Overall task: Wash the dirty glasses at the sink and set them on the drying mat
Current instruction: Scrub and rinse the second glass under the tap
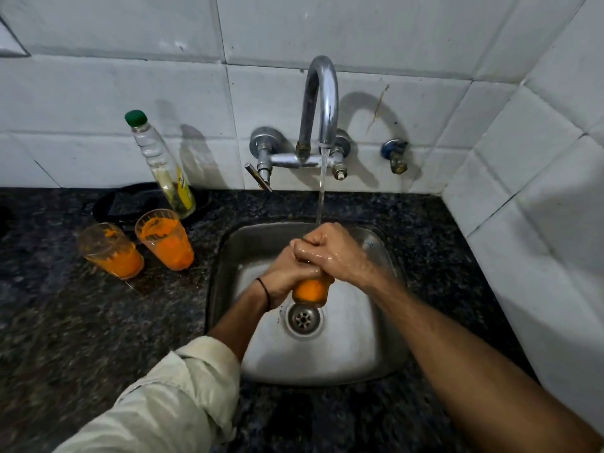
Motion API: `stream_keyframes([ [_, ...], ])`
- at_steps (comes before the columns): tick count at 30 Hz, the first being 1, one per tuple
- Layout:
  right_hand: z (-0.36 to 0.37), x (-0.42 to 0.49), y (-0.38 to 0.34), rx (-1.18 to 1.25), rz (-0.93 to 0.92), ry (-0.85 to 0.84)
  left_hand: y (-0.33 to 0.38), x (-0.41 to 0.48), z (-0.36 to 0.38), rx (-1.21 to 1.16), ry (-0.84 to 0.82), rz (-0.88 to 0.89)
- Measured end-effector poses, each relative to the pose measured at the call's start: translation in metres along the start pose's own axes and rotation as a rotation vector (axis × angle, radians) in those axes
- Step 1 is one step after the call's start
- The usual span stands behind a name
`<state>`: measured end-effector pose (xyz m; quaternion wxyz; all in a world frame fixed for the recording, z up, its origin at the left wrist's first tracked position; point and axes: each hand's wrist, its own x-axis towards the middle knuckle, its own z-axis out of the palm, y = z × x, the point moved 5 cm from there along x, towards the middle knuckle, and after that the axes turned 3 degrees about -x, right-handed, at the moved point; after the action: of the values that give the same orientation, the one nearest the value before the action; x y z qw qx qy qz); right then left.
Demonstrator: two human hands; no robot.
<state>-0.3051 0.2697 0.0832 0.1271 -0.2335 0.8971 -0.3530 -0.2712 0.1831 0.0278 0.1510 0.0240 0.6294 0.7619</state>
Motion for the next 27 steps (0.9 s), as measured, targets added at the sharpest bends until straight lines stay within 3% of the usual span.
stream_keyframes([
  [3,0.008,0.007,0.004,-0.149,0.226,0.207,-0.001,0.006,0.001,0.569,0.463,0.081],
  [5,0.016,0.008,0.005,-0.237,0.304,0.266,-0.004,0.006,0.007,0.717,0.638,0.107],
  [7,0.013,0.008,0.006,-0.268,0.237,0.244,-0.012,0.01,0.006,0.585,0.526,0.079],
  [11,0.0,0.003,0.006,-0.067,0.039,0.036,-0.016,-0.002,0.002,-0.098,-0.069,-0.132],
  [12,0.001,0.001,0.004,-0.042,0.026,0.044,-0.017,-0.004,0.0,-0.121,-0.123,-0.157],
  [14,0.006,-0.001,0.007,-0.036,0.107,0.171,-0.015,0.0,-0.003,0.086,0.019,-0.128],
  [17,0.014,-0.005,0.008,-0.19,0.321,0.343,-0.001,0.001,0.002,0.702,0.483,0.002],
  [18,0.017,-0.005,0.007,-0.225,0.337,0.357,0.002,-0.003,0.005,0.756,0.565,0.057],
  [20,0.017,-0.002,0.006,-0.231,0.263,0.322,-0.007,-0.002,0.003,0.608,0.48,0.059],
  [23,0.01,0.0,0.004,-0.104,0.088,0.149,-0.011,-0.006,-0.004,0.093,0.093,-0.138],
  [24,0.008,0.001,0.004,-0.057,0.076,0.099,-0.01,-0.009,-0.004,0.017,0.003,-0.19],
  [25,0.009,0.003,0.004,-0.031,0.094,0.08,-0.008,-0.01,-0.005,0.032,-0.016,-0.211],
  [27,0.008,0.007,0.009,-0.042,0.232,0.152,-0.005,-0.005,-0.005,0.328,0.163,-0.197],
])
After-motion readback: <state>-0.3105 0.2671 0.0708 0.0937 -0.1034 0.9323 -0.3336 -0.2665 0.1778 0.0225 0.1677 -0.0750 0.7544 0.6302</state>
